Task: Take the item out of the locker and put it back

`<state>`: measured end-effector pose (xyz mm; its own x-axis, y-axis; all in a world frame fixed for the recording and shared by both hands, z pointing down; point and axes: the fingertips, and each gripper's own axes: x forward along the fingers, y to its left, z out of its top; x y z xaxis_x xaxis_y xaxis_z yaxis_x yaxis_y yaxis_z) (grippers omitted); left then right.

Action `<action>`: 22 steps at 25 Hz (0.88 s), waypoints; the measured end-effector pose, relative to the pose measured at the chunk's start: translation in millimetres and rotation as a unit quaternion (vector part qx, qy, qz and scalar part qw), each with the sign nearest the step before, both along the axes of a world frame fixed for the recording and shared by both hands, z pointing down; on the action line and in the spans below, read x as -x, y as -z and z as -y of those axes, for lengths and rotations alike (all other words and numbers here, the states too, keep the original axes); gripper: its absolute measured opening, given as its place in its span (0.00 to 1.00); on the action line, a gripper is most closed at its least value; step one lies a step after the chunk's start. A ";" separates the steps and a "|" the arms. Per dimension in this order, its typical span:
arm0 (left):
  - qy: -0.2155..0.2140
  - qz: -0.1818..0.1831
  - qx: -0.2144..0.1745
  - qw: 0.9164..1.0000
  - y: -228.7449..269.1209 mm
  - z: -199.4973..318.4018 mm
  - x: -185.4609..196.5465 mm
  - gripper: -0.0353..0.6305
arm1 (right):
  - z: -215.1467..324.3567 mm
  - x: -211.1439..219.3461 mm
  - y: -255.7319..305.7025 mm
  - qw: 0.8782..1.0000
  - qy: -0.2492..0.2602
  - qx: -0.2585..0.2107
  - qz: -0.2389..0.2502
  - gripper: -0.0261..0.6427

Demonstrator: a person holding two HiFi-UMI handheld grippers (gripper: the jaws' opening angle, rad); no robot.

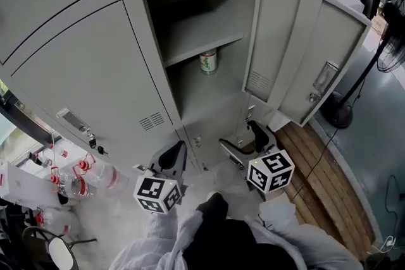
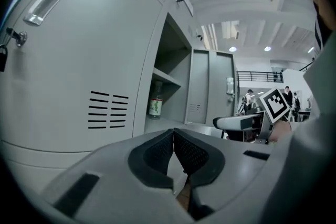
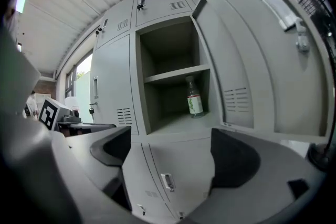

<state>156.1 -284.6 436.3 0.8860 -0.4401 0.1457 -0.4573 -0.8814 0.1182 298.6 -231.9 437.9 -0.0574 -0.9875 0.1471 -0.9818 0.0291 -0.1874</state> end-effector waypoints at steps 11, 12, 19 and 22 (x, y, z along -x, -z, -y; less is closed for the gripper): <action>0.022 -0.012 -0.003 1.000 13.5 41.8 -11.3 0.06 | 124.3 -28.7 44.1 0.999 0.005 -0.034 -0.039 0.75; 0.026 -0.015 -0.002 1.000 14.0 45.0 -11.2 0.06 | 134.9 -33.1 45.8 0.998 -0.002 -0.033 -0.044 0.75; 0.027 -0.033 -0.006 0.999 19.7 56.9 -19.6 0.06 | 203.5 -55.9 37.4 0.996 -0.024 -0.007 -0.085 0.75; 0.022 -0.037 -0.009 0.999 21.0 60.5 -23.3 0.06 | 227.8 -69.4 34.7 0.995 -0.042 0.001 -0.087 0.75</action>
